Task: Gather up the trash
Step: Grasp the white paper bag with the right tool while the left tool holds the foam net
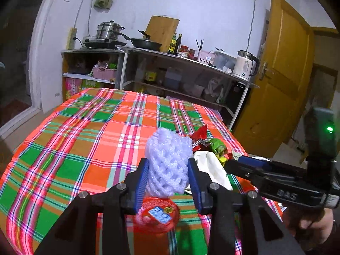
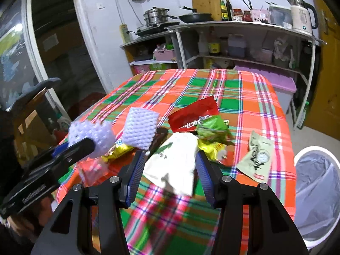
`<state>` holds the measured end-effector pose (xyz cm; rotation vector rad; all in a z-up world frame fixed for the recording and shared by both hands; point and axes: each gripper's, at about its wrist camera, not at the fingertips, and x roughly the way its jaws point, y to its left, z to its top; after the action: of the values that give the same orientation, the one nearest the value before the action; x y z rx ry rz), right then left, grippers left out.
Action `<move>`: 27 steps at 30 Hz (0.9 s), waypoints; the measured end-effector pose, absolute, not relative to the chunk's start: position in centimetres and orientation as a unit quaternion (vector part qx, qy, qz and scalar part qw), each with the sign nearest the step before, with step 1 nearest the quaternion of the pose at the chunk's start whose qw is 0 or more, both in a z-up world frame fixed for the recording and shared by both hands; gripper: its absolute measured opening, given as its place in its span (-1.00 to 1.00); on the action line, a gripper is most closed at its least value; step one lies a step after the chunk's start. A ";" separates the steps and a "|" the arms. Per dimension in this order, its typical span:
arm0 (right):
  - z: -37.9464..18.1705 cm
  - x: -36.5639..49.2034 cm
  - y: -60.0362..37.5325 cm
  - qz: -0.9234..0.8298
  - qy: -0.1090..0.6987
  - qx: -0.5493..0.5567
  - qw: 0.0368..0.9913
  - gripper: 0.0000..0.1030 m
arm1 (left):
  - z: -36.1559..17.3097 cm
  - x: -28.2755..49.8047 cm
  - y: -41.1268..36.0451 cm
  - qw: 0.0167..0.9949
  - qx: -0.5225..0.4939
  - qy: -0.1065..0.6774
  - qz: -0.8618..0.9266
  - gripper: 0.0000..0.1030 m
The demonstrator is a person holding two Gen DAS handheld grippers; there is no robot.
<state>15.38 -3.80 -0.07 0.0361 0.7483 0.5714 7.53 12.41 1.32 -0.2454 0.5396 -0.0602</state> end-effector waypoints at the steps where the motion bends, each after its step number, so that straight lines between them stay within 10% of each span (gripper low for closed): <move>1: -0.2 15.6 -3.7 0.271 0.364 0.019 0.891 -0.01 | 1.3 7.4 12.6 0.956 -0.122 0.265 -0.030 -0.28; 10: -3.5 17.8 -4.2 0.234 0.429 0.054 0.871 -0.02 | 0.8 7.4 13.0 0.954 -0.126 0.268 -0.035 -0.28; 17: -4.4 17.9 -3.7 0.247 0.440 0.056 0.862 -0.81 | 0.6 7.7 12.4 0.954 -0.121 0.273 -0.041 -0.28; 27: -2.9 16.2 -4.7 0.258 0.411 0.039 0.874 -0.84 | 0.9 7.6 11.6 0.954 -0.114 0.273 -0.039 -0.28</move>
<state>16.18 -4.72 -2.93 0.0811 0.8578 0.5385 7.62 11.64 0.90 -0.2317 0.5539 -0.0798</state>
